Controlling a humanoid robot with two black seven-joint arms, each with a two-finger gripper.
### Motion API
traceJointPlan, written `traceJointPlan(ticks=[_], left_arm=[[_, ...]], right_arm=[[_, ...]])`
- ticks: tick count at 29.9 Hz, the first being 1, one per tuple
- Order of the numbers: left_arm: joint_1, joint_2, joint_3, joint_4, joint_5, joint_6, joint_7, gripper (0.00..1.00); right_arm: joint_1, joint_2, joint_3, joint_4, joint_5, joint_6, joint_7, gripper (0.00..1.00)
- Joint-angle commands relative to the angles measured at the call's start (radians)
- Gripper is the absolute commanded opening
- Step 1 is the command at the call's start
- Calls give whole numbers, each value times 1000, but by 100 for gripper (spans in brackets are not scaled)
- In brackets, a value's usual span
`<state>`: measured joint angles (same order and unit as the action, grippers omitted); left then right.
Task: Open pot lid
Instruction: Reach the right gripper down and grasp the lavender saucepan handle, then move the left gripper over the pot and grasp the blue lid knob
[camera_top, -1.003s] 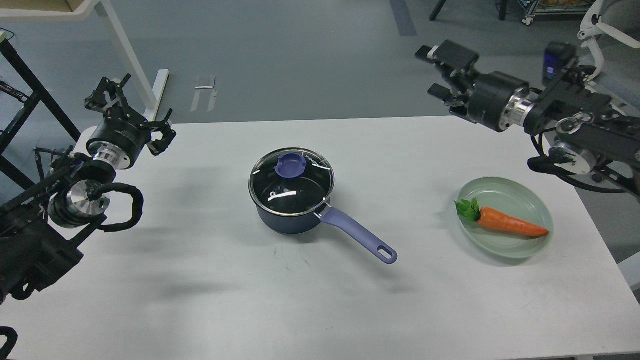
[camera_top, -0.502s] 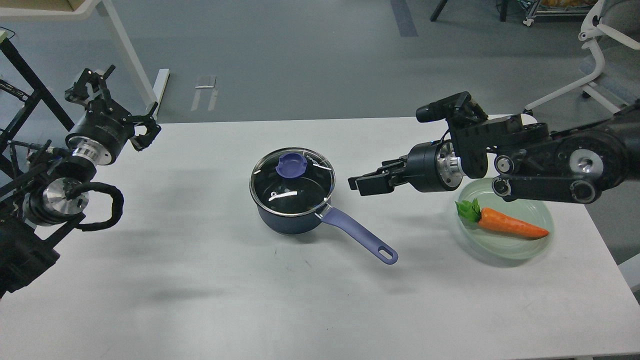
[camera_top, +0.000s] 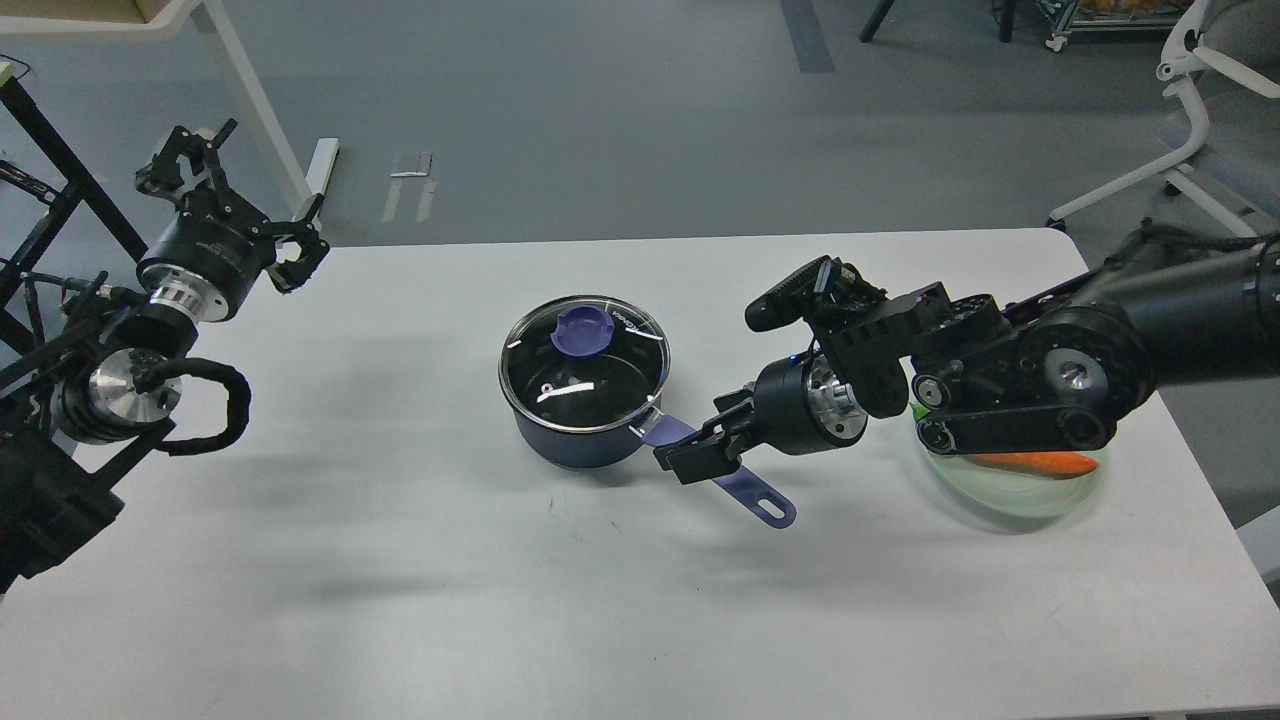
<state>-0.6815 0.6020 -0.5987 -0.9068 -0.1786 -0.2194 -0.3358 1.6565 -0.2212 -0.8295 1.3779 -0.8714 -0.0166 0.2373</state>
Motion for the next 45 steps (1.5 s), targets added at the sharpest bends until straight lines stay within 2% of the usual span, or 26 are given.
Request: traceJointPlan(ticks=[1, 7, 14, 27, 38, 45], left_arm=[[-19, -1, -1, 2, 71, 3, -8, 99], [-35, -1, -1, 0, 80, 3, -5, 99], [-82, 4, 0, 15, 82, 12, 14, 99], [-133, 34, 28, 17, 85, 15, 15, 99], [-168, 58, 92, 16, 85, 17, 17, 99], [-269, 59, 187, 9, 246, 14, 17, 99]], right_arm=[[-11, 8, -5, 1, -3, 1, 13, 83], [-11, 11, -30, 1, -20, 3, 14, 66], [-4, 39, -33, 0, -20, 1, 14, 52], [5, 37, -34, 0, -21, 10, 14, 49], [2, 39, -34, -2, -21, 12, 14, 35], [5, 36, -34, -2, -21, 12, 14, 25]])
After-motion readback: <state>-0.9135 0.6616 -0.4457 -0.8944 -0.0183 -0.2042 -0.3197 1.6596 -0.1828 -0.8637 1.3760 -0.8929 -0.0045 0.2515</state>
